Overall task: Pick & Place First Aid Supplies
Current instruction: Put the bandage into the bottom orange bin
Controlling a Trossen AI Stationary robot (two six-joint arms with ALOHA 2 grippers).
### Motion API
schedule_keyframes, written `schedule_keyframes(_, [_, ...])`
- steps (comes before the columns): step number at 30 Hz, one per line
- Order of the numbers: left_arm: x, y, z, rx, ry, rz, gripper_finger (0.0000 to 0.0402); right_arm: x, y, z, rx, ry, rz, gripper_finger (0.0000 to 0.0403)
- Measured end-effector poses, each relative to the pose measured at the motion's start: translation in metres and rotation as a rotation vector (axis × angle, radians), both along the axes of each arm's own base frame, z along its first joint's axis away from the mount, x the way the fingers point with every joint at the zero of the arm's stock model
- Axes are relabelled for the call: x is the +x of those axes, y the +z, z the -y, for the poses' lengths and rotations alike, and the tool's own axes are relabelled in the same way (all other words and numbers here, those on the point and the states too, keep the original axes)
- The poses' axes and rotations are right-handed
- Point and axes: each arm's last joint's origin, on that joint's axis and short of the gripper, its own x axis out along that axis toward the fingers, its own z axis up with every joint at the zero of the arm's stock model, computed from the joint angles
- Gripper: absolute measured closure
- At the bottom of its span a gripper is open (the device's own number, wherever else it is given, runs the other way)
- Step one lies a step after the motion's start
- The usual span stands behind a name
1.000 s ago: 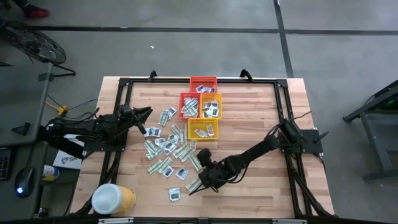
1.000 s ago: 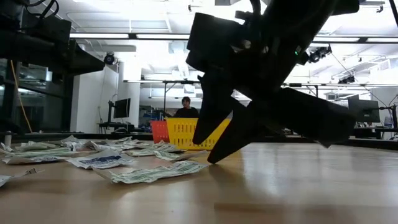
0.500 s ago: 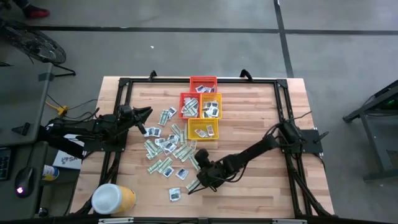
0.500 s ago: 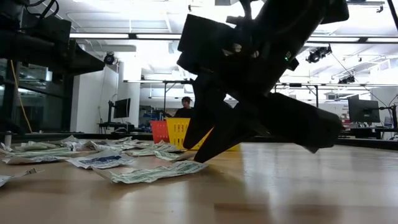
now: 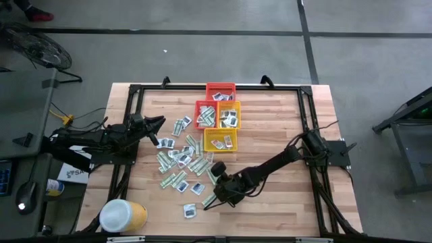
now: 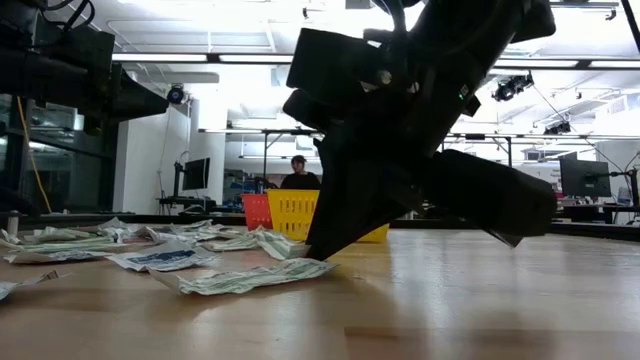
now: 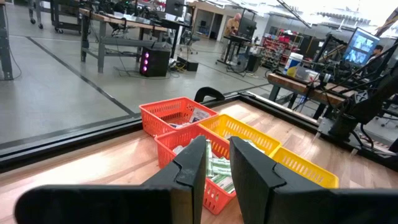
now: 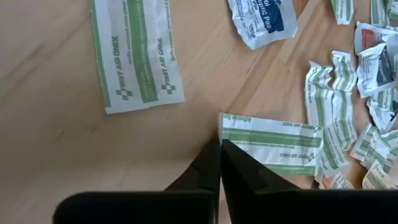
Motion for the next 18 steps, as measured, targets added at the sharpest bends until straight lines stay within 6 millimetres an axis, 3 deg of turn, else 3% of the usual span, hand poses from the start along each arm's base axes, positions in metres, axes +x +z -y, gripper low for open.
schedule_keyframes(4, [0.0, 0.0, 0.0, 0.0, 0.0, 0.0, 0.0328, -0.005, 0.016, 0.002, 0.017, -0.02, 0.005, 0.0401])
schedule_keyframes(12, [0.0, 0.0, 0.0, 0.0, 0.0, 0.0, 0.0328, -0.015, 0.081, 0.01, 0.026, -0.028, 0.15, 0.0402])
schedule_keyframes(15, [0.0, 0.0, 0.0, 0.0, 0.0, 0.0, 0.0328, -0.016, 0.105, 0.02, 0.028, -0.041, 0.219, 0.0402])
schedule_keyframes(18, [0.0, 0.0, 0.0, 0.0, 0.0, 0.0, 0.0328, -0.014, 0.115, 0.036, 0.021, -0.082, 0.245, 0.0402])
